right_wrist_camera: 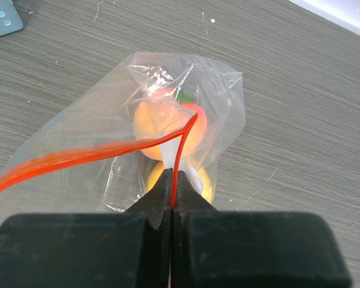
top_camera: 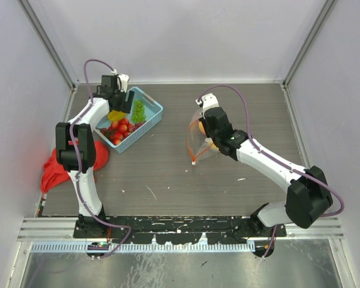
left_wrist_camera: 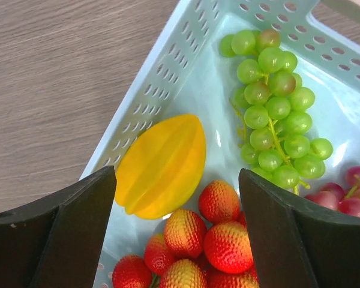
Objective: Place the food in the zip-top bag and seal the zipper
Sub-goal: Pick up the fake fruit from the bin.
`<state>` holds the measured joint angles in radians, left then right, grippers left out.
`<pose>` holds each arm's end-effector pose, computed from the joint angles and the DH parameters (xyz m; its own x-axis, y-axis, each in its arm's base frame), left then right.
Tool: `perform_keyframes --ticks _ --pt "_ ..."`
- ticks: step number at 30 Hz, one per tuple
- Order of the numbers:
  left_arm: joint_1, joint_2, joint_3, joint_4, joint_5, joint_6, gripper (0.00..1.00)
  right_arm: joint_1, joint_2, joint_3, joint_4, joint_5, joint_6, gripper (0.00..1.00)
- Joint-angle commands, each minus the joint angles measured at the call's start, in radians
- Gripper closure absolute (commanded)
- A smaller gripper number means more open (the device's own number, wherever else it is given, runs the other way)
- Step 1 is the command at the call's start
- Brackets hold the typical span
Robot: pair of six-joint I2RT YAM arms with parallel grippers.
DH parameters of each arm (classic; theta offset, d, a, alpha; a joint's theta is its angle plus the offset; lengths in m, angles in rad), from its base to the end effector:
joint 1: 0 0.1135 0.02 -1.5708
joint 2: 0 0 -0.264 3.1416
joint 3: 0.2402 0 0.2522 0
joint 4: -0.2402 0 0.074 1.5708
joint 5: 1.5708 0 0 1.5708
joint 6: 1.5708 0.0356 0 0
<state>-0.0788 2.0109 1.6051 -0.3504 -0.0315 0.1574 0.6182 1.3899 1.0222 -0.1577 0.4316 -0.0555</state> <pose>0.4596 -0.0352 0.2356 -0.6668 0.2098 -0.7151 0.1624 0.9774 0.1354 0.2650 0.1702 0.2878 -0.3953 -0.3429 -0.8522 -0.2538 0.9324 -0.2575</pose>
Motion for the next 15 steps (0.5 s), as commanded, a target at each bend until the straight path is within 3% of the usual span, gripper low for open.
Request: perform_keyframes --ticks 1,15 --pt "-0.004 0.069 0.079 -0.112 -0.08 0.131 0.17 -0.005 -0.013 0.025 0.035 0.003 -0.011 0.99" --pt "-0.007 0.216 0.172 -0.213 -0.12 0.15 0.26 -0.005 -0.006 0.032 0.04 -0.011 -0.01 0.99"
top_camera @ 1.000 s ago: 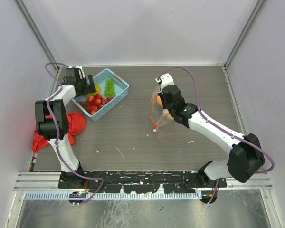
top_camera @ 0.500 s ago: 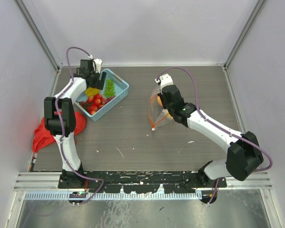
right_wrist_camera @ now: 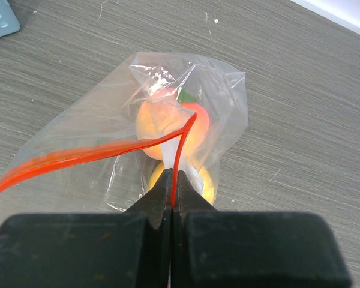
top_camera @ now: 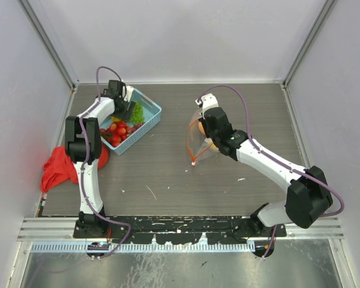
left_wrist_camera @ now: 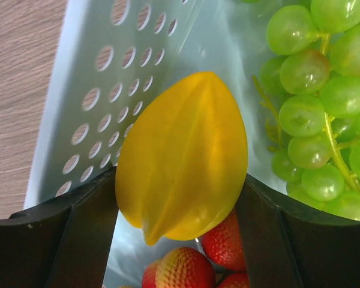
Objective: Place the food in the zip-top bag and seal the zipper
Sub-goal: Pick up the fake fruit from the bin.
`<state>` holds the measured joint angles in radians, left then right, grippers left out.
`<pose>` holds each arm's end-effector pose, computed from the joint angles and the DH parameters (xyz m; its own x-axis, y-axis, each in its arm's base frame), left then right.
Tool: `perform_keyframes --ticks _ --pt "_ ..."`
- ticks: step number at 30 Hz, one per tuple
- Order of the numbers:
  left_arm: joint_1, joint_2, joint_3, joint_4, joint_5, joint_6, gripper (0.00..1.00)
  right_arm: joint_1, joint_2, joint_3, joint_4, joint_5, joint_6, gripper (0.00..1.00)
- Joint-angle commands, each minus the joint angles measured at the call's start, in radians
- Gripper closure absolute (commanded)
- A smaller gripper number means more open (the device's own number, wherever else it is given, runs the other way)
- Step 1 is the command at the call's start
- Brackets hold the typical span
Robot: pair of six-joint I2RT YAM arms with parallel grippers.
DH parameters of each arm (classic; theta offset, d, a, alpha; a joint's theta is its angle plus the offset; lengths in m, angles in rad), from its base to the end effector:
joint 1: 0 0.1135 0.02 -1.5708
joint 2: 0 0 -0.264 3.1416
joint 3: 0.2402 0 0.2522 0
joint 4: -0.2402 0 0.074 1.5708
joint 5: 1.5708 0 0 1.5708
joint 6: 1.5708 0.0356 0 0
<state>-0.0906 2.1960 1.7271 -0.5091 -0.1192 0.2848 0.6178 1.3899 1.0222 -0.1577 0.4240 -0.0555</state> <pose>0.4796 -0.0393 0.1797 -0.7861 0.3515 -0.5085 0.2548 0.9337 0.2516 0.2651 0.1704 0.2877 -0.3950 -0.3427 -0.8523 -0.2601 0.9316 -0.2540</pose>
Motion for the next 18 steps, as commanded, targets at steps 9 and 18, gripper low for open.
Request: perform_keyframes --ticks 9,18 --pt "0.004 0.016 0.024 -0.004 0.035 -0.023 0.23 -0.006 -0.002 0.036 0.039 -0.002 -0.009 0.99" --pt "0.006 0.057 0.05 0.005 0.076 -0.075 0.22 -0.006 -0.01 0.024 0.038 0.007 -0.012 0.99"
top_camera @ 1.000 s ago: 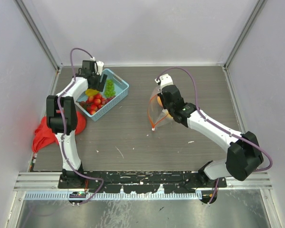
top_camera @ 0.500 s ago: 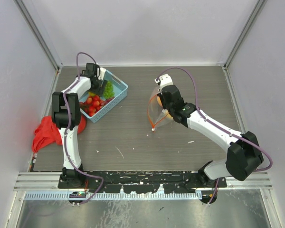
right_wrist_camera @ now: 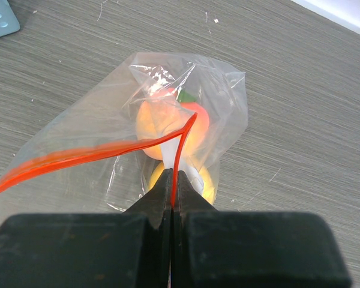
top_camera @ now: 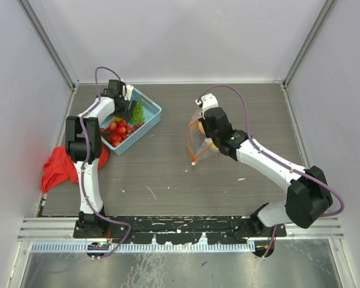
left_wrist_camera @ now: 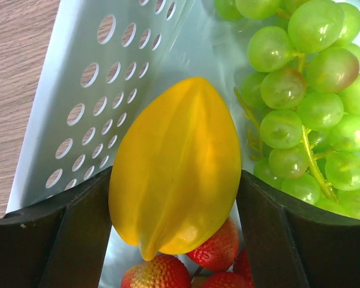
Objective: Place the food in the zip-top bag and seal the zipper
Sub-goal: Pick up the fake fruit from the bin.
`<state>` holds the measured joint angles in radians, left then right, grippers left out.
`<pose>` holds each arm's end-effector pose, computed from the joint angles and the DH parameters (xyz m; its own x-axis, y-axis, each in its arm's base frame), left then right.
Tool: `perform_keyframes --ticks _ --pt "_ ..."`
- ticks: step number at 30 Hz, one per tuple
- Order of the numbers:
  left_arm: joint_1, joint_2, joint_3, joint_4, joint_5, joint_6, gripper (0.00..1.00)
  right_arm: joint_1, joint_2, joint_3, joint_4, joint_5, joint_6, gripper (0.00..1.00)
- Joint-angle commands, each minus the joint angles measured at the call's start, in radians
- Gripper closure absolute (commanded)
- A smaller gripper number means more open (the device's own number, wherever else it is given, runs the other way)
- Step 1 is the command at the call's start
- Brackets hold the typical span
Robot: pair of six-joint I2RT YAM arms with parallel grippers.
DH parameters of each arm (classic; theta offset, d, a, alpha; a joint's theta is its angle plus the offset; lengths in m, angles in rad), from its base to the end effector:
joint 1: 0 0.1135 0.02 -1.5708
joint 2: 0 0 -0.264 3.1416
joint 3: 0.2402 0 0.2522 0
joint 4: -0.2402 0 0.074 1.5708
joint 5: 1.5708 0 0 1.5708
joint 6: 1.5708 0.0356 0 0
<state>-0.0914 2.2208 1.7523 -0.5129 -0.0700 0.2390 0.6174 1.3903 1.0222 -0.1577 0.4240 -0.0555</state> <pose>0.4845 -0.0419 0.1756 -0.7919 0.3097 -0.5263 0.2468 0.9506 0.1881 0.2652 0.1703 0.2876 -0.3954 -0.3428 -0.8521 -0.2598 0.9316 -0.2541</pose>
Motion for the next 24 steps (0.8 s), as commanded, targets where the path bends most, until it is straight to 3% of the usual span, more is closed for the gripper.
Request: perform_keyframes --ticks 1,10,24 --pt "0.007 0.039 0.03 0.003 0.028 -0.031 0.23 -0.006 -0.01 0.022 0.038 0.007 -0.011 0.99" --pt "0.007 -0.05 -0.018 0.038 0.065 -0.059 0.45 -0.006 -0.033 0.022 0.037 0.003 -0.008 0.99" --pt "0.006 -0.253 -0.127 0.127 0.051 -0.18 0.56 -0.006 -0.061 0.081 -0.005 -0.03 0.01 0.99"
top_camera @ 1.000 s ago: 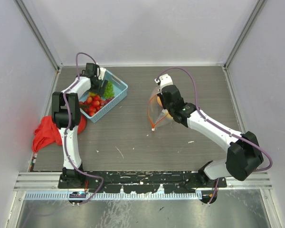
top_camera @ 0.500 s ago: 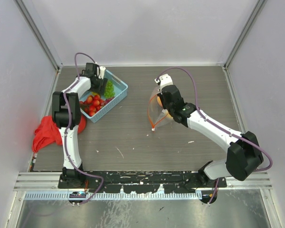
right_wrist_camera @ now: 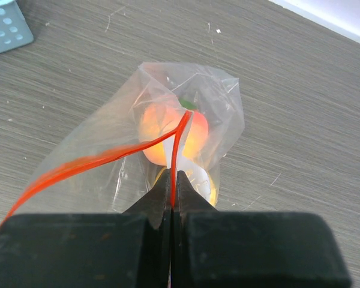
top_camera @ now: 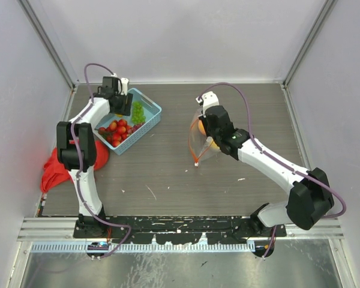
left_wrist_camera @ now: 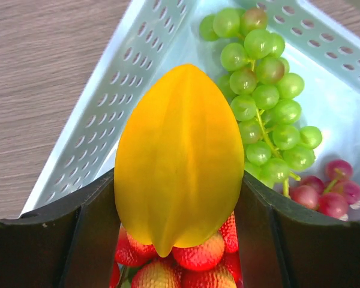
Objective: Place the food in the zip-top bag and seal the zipper
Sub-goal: Pick up the fake fruit from the bin, then place the fake fruit in the zipper food storage bag.
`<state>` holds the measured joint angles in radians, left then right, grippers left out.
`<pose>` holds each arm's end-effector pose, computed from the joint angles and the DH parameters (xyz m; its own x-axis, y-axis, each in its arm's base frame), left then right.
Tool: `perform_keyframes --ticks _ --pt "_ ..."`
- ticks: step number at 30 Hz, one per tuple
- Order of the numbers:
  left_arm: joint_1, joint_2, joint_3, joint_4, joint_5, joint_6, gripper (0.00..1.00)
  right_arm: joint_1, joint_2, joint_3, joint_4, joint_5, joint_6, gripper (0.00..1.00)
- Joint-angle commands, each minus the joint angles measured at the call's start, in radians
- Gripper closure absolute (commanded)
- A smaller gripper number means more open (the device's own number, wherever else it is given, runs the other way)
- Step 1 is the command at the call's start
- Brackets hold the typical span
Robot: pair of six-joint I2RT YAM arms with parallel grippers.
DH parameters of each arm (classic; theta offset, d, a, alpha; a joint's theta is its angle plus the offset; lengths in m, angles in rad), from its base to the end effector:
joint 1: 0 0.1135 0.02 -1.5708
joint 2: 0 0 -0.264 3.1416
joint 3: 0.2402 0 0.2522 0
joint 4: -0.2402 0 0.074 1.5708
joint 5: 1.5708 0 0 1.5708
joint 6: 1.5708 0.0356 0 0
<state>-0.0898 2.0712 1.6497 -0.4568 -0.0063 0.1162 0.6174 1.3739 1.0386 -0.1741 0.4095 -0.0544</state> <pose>0.4629 -0.0415 0.2153 -0.7514 0.1841 -0.6336 0.1740 0.9816 0.0788 0.2630 0.1694 0.2964 -0.3836 -0.3335 -0.8612 -0.2689 0.9325 -0.2413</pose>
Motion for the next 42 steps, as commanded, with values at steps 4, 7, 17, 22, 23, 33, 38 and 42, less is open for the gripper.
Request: perform_keyframes --ticks 4,7,17,22,23,33,38,42 --pt "-0.007 -0.168 -0.059 0.077 -0.015 -0.112 0.58 -0.005 -0.053 0.079 0.004 -0.028 0.015 0.99" --pt "-0.032 -0.225 -0.088 0.085 -0.012 -0.156 0.59 -0.006 -0.055 0.107 -0.014 -0.044 0.022 0.99" --pt "-0.181 -0.428 -0.226 0.108 0.007 -0.283 0.59 -0.005 -0.037 0.178 -0.097 -0.108 0.051 1.0" --pt "-0.241 -0.535 -0.305 0.138 0.037 -0.326 0.6 -0.002 -0.018 0.228 -0.134 -0.164 0.1 0.99" --pt "-0.249 -0.557 -0.319 0.142 0.045 -0.335 0.6 0.002 -0.014 0.238 -0.141 -0.174 0.108 0.99" --pt "-0.288 -0.759 -0.479 0.281 0.133 -0.489 0.61 0.034 0.027 0.325 -0.179 -0.183 0.151 0.99" --pt "-0.318 -0.834 -0.533 0.336 0.19 -0.533 0.61 0.04 0.087 0.346 -0.205 -0.183 0.167 0.99" --pt "-0.354 -0.883 -0.577 0.383 0.23 -0.562 0.62 0.04 0.122 0.342 -0.205 -0.182 0.173 0.99"
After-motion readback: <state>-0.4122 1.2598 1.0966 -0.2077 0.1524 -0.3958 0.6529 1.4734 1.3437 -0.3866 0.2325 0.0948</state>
